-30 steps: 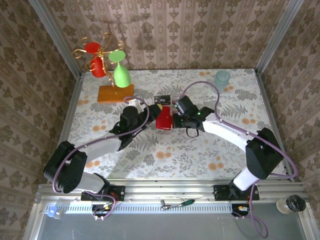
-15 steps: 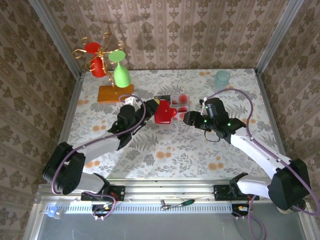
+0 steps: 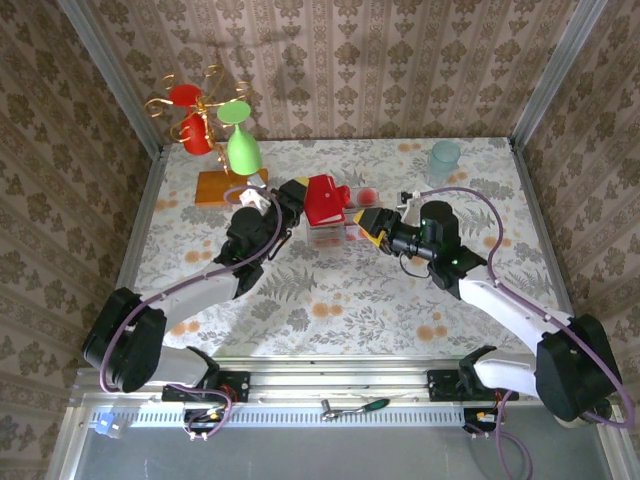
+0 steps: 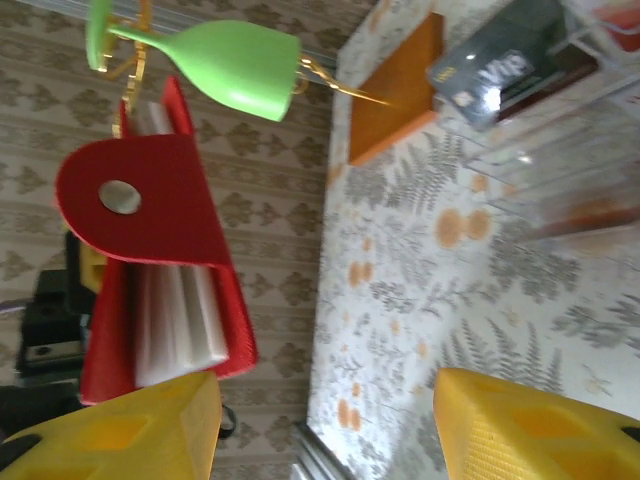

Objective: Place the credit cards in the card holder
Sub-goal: Open the card holder at the center of the table.

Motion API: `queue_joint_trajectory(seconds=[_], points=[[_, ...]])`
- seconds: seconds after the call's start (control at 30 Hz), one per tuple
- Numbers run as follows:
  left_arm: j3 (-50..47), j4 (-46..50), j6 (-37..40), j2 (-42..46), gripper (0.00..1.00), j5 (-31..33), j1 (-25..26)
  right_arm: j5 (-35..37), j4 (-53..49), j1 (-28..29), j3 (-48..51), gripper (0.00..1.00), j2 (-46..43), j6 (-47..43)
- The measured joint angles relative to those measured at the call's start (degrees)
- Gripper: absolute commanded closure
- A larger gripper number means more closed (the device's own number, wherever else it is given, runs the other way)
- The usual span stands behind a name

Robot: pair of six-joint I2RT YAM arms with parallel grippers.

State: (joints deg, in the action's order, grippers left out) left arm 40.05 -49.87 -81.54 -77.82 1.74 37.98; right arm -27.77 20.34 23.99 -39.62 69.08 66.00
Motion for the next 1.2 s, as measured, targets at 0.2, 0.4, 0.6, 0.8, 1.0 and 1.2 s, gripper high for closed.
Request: queue_joint_trajectory(seconds=[0.2,0.4,0.6,0.8,1.0,1.2], points=[[1.4,-1.7,-1.3,-0.9,1.00,0.0,0.7,-1.4,8.5,0.0,0.0,0.47,3.4,5.7],[1.8,-2.5,-1.4,-2.3,1.00,0.0,1.3,-1.6,13.4,0.0,0.0,0.50,5.2,9.1],[2.4,-2.9,-1.4,-3.1,1.00,0.0,1.8,-1.6,15.5,0.1,0.0,0.52,5.2,10.4],[2.6,-3.4,-1.4,-3.7,1.00,0.0,2.0,-1.7,17.2,0.2,-0.3,0.53,6.7,11.2],[2.6,-3.5,-1.4,-4.0,1.00,0.0,2.5,-2.6,19.3,0.2,-0.9,0.57,9.1,12.6],[2.6,-3.7,-1.4,-4.0,1.00,0.0,2.5,-3.4,21.7,0.3,-2.0,0.73,9.8,13.9]])
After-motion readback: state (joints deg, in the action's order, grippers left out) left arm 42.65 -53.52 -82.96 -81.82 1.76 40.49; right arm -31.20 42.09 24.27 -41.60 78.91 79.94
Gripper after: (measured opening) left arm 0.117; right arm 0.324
